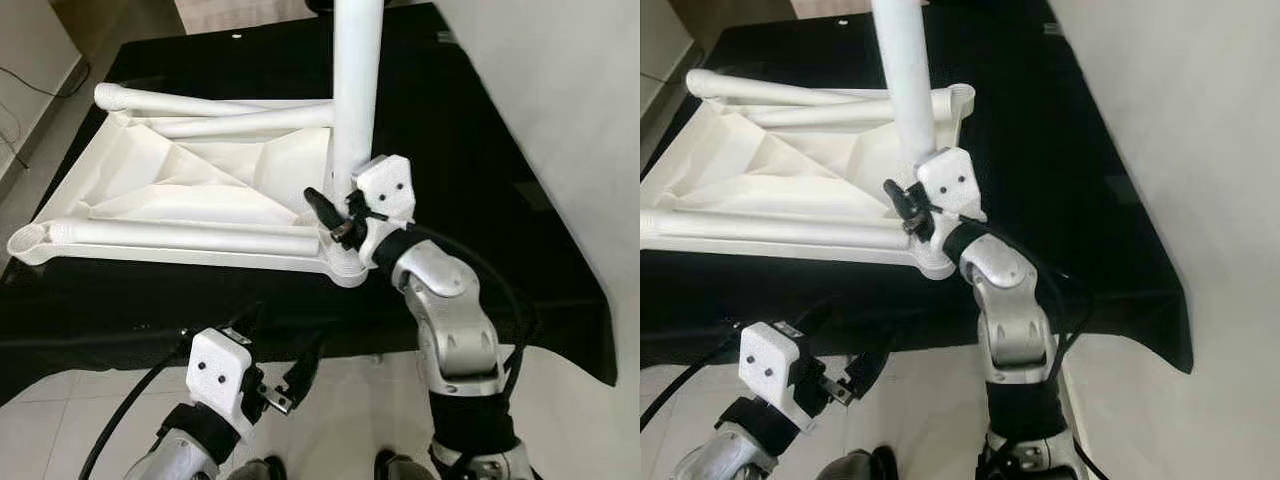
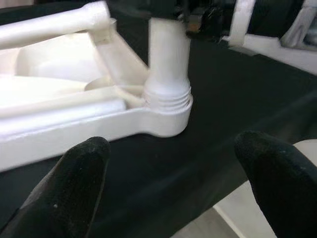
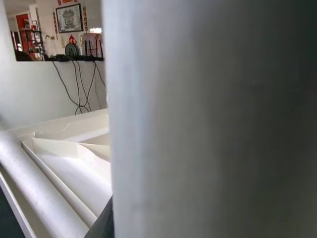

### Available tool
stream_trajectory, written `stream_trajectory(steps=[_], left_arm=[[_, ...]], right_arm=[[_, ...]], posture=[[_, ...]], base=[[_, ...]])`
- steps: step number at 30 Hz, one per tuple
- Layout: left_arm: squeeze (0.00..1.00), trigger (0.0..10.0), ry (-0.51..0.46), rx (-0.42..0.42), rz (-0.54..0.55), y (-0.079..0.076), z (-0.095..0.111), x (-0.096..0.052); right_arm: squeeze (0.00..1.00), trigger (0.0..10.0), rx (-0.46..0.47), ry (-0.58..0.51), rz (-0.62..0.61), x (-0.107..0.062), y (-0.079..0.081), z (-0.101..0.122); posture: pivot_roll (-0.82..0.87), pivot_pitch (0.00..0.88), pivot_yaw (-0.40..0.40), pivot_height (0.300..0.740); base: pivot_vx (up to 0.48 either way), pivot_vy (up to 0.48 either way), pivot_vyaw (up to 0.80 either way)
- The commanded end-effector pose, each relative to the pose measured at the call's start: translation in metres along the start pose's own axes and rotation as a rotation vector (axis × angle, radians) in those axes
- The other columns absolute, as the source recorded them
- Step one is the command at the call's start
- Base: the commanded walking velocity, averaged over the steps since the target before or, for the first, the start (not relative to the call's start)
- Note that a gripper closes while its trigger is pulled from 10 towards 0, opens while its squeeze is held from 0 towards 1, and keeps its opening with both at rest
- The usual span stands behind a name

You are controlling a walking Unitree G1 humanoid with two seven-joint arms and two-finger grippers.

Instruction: Building children table

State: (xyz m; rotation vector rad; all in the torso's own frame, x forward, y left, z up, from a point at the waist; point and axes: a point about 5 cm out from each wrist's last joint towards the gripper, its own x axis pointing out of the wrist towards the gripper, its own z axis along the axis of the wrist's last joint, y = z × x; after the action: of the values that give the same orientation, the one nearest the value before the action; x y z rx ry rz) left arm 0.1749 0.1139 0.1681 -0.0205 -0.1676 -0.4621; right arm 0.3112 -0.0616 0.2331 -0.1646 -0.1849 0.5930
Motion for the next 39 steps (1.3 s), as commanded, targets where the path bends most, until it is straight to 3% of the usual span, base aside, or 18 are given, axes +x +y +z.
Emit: stream_trajectory(steps=[1,2,3,4,6,7,10,12,13,15,16,17,18,34,35,37,38,39], left_arm=[[0.00,10.0,0.018,0.001,0.020,0.002,-0.004,-0.004],[0.00,10.0,0.019,0.002,0.022,0.002,-0.004,-0.004],[0.00,10.0,0.019,0.002,0.022,0.002,-0.004,-0.004],[0.00,10.0,0.019,-0.001,0.016,0.002,-0.004,-0.003],[0.00,10.0,0.018,-0.003,0.013,0.002,-0.004,-0.003],[0.00,10.0,0.018,-0.006,0.008,0.001,-0.004,-0.002],[0.00,10.0,0.017,-0.010,0.003,0.000,-0.004,-0.002],[0.00,10.0,0.015,-0.011,0.003,0.000,-0.004,-0.002],[0.00,10.0,0.015,-0.011,0.003,0.000,-0.004,-0.002],[0.00,10.0,0.012,-0.012,0.004,-0.001,-0.004,-0.002],[0.00,10.0,0.012,-0.012,0.004,-0.001,-0.004,-0.002],[0.00,10.0,0.011,-0.012,0.005,-0.002,-0.003,-0.002],[0.00,10.0,0.010,-0.012,0.006,-0.003,-0.003,-0.003],[0.00,10.0,0.019,-0.014,0.005,-0.008,0.003,-0.012],[0.00,10.0,0.021,-0.014,0.006,-0.008,0.004,-0.012],[0.00,10.0,0.022,-0.013,0.006,-0.008,0.004,-0.013],[0.00,10.0,0.023,-0.014,0.007,-0.008,0.004,-0.013],[0.00,10.0,0.023,-0.014,0.007,-0.008,0.005,-0.013]], right_arm=[[0.00,1.9,0.098,0.135,0.004,0.002,0.013,-0.033],[0.00,4.5,0.103,0.146,-0.017,0.000,0.015,-0.031],[0.00,4.5,0.103,0.146,-0.017,0.000,0.015,-0.031],[0.04,10.0,0.119,0.109,0.021,0.001,0.017,-0.019],[0.04,10.0,0.134,0.088,0.042,0.002,0.018,-0.013],[1.00,10.0,0.144,0.042,0.126,0.005,0.017,-0.005],[1.00,10.0,0.147,-0.024,0.228,0.009,0.011,0.007],[1.00,10.0,0.122,-0.088,0.383,0.012,0.002,0.016],[1.00,10.0,0.122,-0.088,0.383,0.012,0.002,0.016],[1.00,10.0,0.084,-0.052,0.580,0.010,-0.004,0.010],[1.00,10.0,0.084,-0.052,0.580,0.010,-0.004,0.010],[0.11,10.0,0.006,-0.021,0.656,0.008,-0.006,0.004],[0.00,10.0,-0.018,-0.005,0.742,0.008,-0.008,0.002],[0.00,10.0,0.049,0.025,0.986,0.038,-0.027,0.012],[0.00,4.2,0.051,0.022,1.012,0.040,-0.027,0.014],[0.00,4.2,0.049,0.019,1.039,0.042,-0.028,0.016],[0.00,0.0,0.050,0.016,1.056,0.044,-0.029,0.017],[0.00,0.0,0.051,0.014,1.065,0.045,-0.030,0.018]], posture=[[0.01,0.229,0.042,0.740],[0.01,0.228,0.042,0.740],[0.01,0.228,0.042,0.740],[0.00,0.226,0.043,0.740],[0.00,0.226,0.043,0.740],[0.00,0.226,0.043,0.740],[0.00,0.227,0.042,0.740],[0.00,0.231,0.041,0.740],[0.00,0.231,0.041,0.740],[0.01,0.235,0.034,0.740],[0.01,0.235,0.034,0.740],[0.02,0.236,0.032,0.740],[0.02,0.244,0.032,0.740],[0.07,0.289,0.032,0.740],[0.07,0.295,0.032,0.740],[0.07,0.295,0.032,0.740],[0.07,0.299,0.035,0.740],[0.07,0.299,0.035,0.740]], base=[[0.000,0.000,0.00],[0.000,0.000,0.00],[0.000,0.000,0.00],[0.000,0.000,0.00],[0.000,0.000,0.00],[0.000,0.000,0.00],[0.000,0.000,0.00],[0.000,0.000,0.00],[0.000,0.000,0.00],[0.000,0.000,0.00],[0.000,0.000,0.00],[0.000,0.000,0.00],[0.000,0.000,0.00],[0.000,0.000,0.00],[0.000,0.000,0.00],[0.000,0.000,0.00],[0.000,0.000,0.00],[0.000,0.000,0.00]])
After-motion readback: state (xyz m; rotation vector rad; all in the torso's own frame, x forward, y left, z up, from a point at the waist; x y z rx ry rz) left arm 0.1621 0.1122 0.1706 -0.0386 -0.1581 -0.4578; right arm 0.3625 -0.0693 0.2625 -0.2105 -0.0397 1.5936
